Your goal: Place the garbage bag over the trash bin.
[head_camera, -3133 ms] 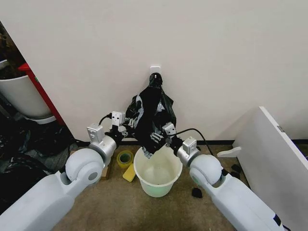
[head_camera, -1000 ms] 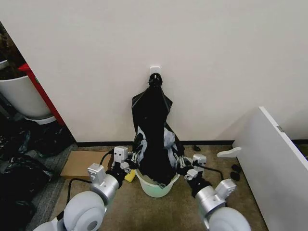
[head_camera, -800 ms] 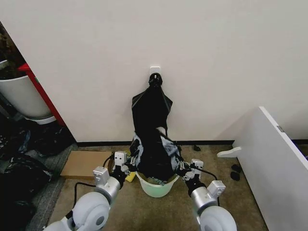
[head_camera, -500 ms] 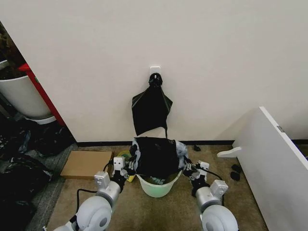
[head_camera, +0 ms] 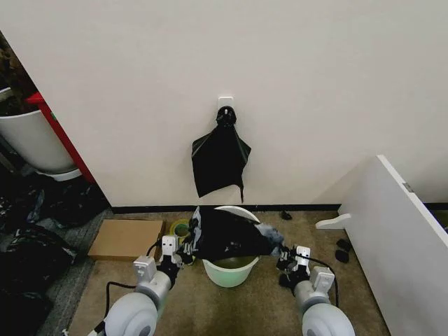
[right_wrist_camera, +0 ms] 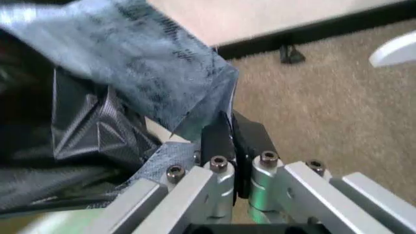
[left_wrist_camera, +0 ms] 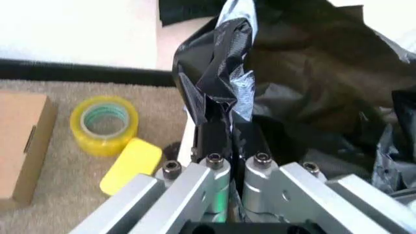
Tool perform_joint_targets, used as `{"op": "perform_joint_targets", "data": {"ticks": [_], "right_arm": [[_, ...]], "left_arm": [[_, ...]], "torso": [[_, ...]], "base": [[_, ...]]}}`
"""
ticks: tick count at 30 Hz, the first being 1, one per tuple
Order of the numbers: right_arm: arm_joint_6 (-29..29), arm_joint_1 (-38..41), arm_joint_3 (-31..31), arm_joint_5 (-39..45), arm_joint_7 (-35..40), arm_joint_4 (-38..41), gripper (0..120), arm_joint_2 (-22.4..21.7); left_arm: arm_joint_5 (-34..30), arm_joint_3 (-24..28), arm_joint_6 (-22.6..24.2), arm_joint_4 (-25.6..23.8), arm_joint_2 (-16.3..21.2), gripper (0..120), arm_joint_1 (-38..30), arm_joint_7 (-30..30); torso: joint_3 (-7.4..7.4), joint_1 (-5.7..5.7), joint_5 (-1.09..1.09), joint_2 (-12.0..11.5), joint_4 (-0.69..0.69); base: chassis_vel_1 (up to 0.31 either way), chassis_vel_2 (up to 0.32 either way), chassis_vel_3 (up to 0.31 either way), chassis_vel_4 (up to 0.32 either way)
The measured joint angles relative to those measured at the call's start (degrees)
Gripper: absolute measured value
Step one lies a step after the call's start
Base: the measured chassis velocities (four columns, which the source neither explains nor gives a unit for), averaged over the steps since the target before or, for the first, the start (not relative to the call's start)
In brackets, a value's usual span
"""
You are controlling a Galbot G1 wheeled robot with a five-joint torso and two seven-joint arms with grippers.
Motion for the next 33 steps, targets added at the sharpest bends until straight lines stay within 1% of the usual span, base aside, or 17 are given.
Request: {"op": "perform_joint_targets", "data": {"ticks": [5, 7, 13, 16, 22, 29, 33], "right_arm": [[-2.2, -1.4, -0.1, -1.0, 0.0, 0.3, 0, -0.8], [-3.4, -1.3, -0.1, -1.3, -0.1, -0.4, 0, -1.0], [-6.9, -0.3, -0.2, -2.0, -0.4, -2.4, 0, -1.5], [-7.2, 0.6, -0.4, -2.2, -0.5, -3.5, 0, -1.5], [-7.2, 4.4, -1.6, -2.7, -0.8, -7.0, 0, -1.0], [-6.9, 6.0, -3.0, -5.3, -1.2, -9.8, 0, -0.8], [-5.5, 7.3, -3.5, -5.9, -0.9, -11.8, 0, 0.2]], "left_arm": [[0.4, -0.2, 0.9, -1.2, 0.4, 0, 2.7, -0.1], [1.0, -0.6, 1.0, -1.0, 1.0, 0, 4.0, 0.2], [1.5, -0.9, 1.1, 0.2, 2.0, 0, 5.4, 1.0], [1.8, -0.9, 1.1, 1.2, 1.8, 0, 4.7, 1.1], [1.9, 0.7, 1.4, 5.7, 0.6, 0, -0.4, 0.9], [2.7, 1.6, 1.7, 7.6, 0.8, 0, -1.3, 1.3], [3.7, 1.6, 0.7, 9.1, 0.1, 0, -2.2, 1.0]], "torso": [[0.0, 0.0, -0.01, 0.0, -0.01], [0.0, 0.0, 0.0, 0.0, 0.0], [0.0, 0.0, 0.0, 0.0, 0.0], [0.0, 0.0, 0.0, 0.0, 0.01], [0.0, 0.0, -0.01, 0.0, 0.0], [0.0, 0.0, -0.01, 0.0, 0.0], [0.0, 0.0, -0.01, 0.0, 0.0]], "base": [[0.0, 0.0, 0.0, 0.0], [0.0, 0.0, 0.0, 0.0], [0.0, 0.0, 0.0, 0.0], [0.0, 0.0, 0.0, 0.0], [0.0, 0.0, 0.0, 0.0], [0.0, 0.0, 0.0, 0.0], [0.0, 0.0, 0.0, 0.0]]}}
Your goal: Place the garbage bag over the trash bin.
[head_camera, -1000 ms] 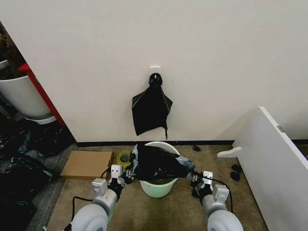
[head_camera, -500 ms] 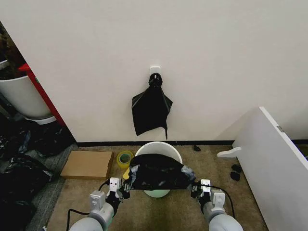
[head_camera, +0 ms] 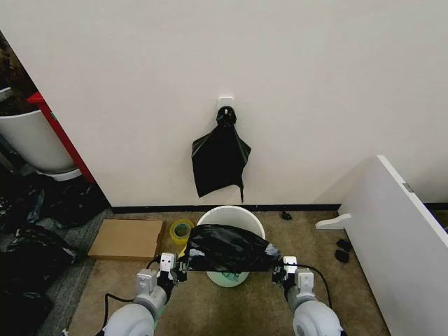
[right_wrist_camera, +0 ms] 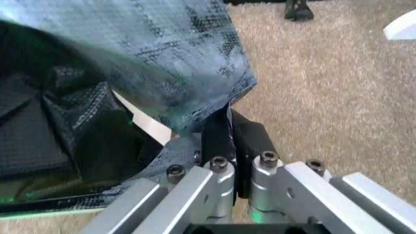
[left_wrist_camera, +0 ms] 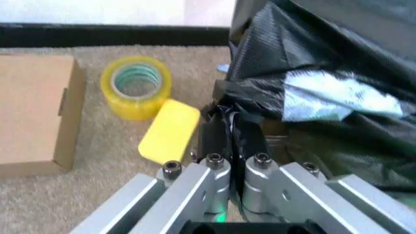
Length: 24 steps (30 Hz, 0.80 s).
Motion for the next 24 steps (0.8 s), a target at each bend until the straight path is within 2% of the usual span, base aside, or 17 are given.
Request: {"op": "perform_joint_targets", "data": {"ticks": [9, 10, 14, 15, 22, 24], "right_arm": [[2.6, -1.1, -0.3, -1.0, -1.0, 1.4, 0, -0.6], [4.3, -4.0, 0.1, -3.1, -3.0, 3.7, 12, -1.3], [6.3, -8.0, 0.5, -6.9, -4.8, 6.6, 25, -2.0], [6.3, -8.0, 0.5, -6.9, -4.8, 6.6, 25, -2.0], [9.5, -15.9, 2.3, -10.8, -6.2, 11.2, 56, -2.6], [9.7, -16.7, 2.5, -11.1, -6.4, 11.7, 58, -2.6]], "left_arm": [[-0.9, -1.4, -1.5, 0.8, -0.5, 0, -0.9, -0.6], [-0.2, -2.0, -1.5, -0.7, -0.2, 11, 0.6, -0.4], [2.1, -2.6, -1.3, -2.7, 0.2, 27, 3.0, -0.1], [2.1, -2.6, -1.3, -2.7, 0.2, 27, 3.0, -0.1], [5.4, -3.3, -1.9, -5.2, 0.4, 56, 7.5, -0.6], [5.8, -3.4, -2.3, -5.6, 0.5, 60, 8.3, -0.6]], "torso": [[0.0, 0.0, 0.0, 0.0, 0.0], [0.0, 0.0, 0.0, 0.0, -0.01], [-0.01, 0.0, 0.01, 0.0, 0.0], [-0.01, 0.0, 0.01, 0.0, 0.0], [-0.01, 0.0, 0.0, 0.0, -0.01], [-0.01, 0.0, 0.0, 0.0, -0.01]], "base": [[0.0, 0.0, 0.0, 0.0], [0.0, 0.0, 0.0, 0.0], [0.0, 0.0, 0.0, 0.0], [0.0, 0.0, 0.0, 0.0], [0.0, 0.0, 0.0, 0.0], [0.0, 0.0, 0.0, 0.0]]}}
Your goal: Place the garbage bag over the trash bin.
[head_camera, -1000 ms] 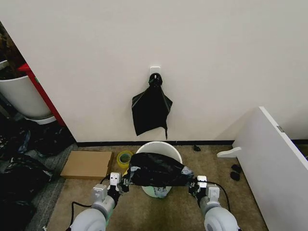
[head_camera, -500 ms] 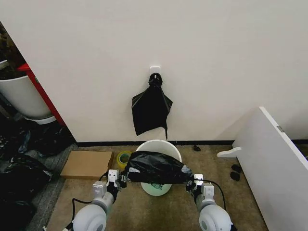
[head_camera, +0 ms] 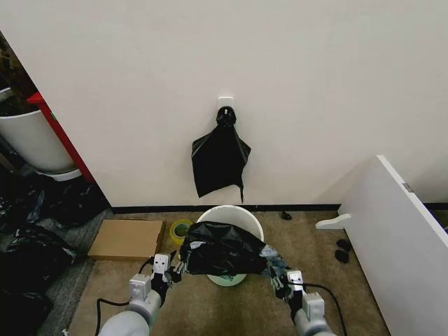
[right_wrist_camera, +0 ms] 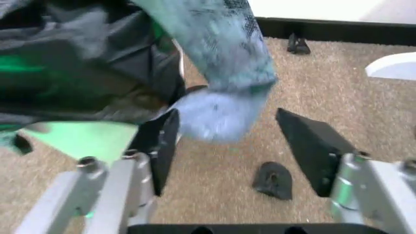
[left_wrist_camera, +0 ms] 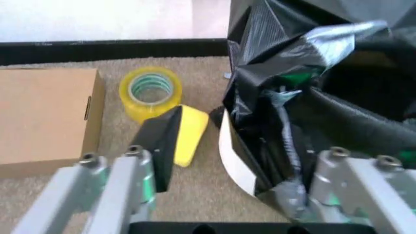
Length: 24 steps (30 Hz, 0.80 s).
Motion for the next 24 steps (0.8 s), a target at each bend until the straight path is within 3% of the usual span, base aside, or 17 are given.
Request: {"op": "perform_joint_targets", "data": {"ticks": [5, 7, 10, 15, 20, 24], "right_arm": [[2.5, -3.8, 1.1, -2.2, -1.2, 2.7, 81, -0.1], [2.7, -4.0, 1.2, -2.4, -1.3, 3.0, 85, -0.1], [3.4, -4.6, 2.0, -3.0, -1.5, 4.4, 97, 0.2], [3.5, -4.3, 2.5, -3.0, -1.0, 5.1, 100, 0.7], [3.5, -4.3, 2.1, -2.9, -0.7, 6.1, 100, 1.0], [3.4, -4.0, 2.0, -3.1, -0.4, 6.1, 100, 1.1]], "left_arm": [[2.0, -2.1, -3.6, -1.3, 1.2, 81, 5.1, 1.2], [2.1, -2.7, -4.4, -1.4, 1.3, 84, 5.7, 1.6], [0.0, -5.7, -9.5, -1.6, 2.0, 97, 8.0, 5.4], [-3.8, -7.6, -13.8, -1.2, 2.3, 100, 8.3, 10.9], [3.0, -8.1, -14.6, 4.9, 2.4, 100, 5.0, 9.1], [4.5, -8.1, -15.1, 5.9, 3.3, 100, 4.6, 9.4]], "torso": [[0.0, 0.0, 0.0, 0.0, 0.01], [0.0, 0.0, 0.0, 0.0, 0.01], [0.0, 0.0, 0.0, 0.0, 0.01], [0.0, 0.0, 0.0, 0.0, 0.01], [0.01, 0.0, -0.01, 0.0, 0.01], [0.01, 0.0, -0.01, 0.0, 0.01]], "base": [[0.0, 0.0, 0.0, 0.0], [0.0, 0.0, 0.0, 0.0], [0.0, 0.0, 0.0, 0.0], [0.0, 0.0, 0.0, 0.0], [0.0, 0.0, 0.0, 0.0], [0.0, 0.0, 0.0, 0.0]]}}
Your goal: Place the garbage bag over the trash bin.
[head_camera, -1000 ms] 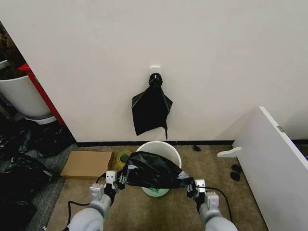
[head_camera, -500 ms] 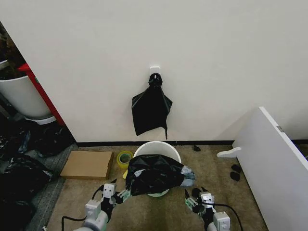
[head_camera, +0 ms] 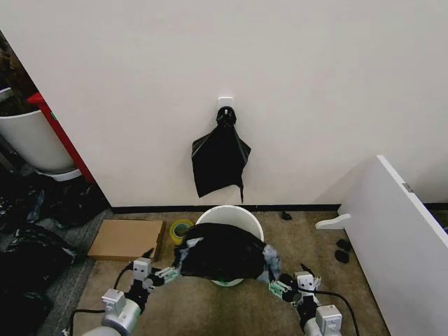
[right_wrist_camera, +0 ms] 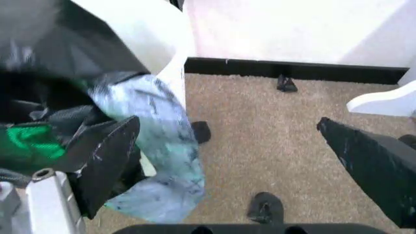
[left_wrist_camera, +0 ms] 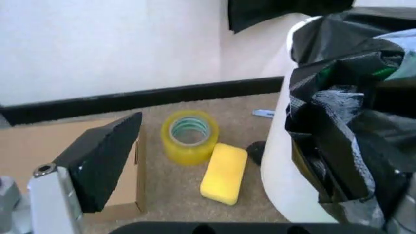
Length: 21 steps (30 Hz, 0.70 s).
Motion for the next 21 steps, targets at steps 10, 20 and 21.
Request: {"op": "perform_joint_targets", "data": {"ticks": [10, 20, 21], "right_arm": [[-0.6, 1.8, -0.4, 0.1, 0.4, 0.5, 100, 0.1], [-0.7, 2.7, 1.0, 1.8, 0.4, 0.7, 100, -0.2], [-0.6, 2.9, 1.4, 2.5, -0.1, 0.8, 100, -0.4]], "left_arm": [[9.3, 1.1, -14.6, 4.9, 1.8, 100, -0.9, 14.8], [8.2, -0.2, -26.1, 10.7, 3.0, 100, -2.5, 31.8], [7.7, -0.6, -26.6, 10.8, 2.9, 100, -2.4, 32.1]], "torso": [[0.0, 0.0, 0.0, 0.0, 0.01], [0.0, 0.0, 0.01, 0.0, 0.0], [0.0, 0.0, 0.01, 0.0, 0.0]], "base": [[0.0, 0.0, 0.0, 0.0], [0.0, 0.0, 0.0, 0.0], [0.0, 0.0, 0.0, 0.0]]}}
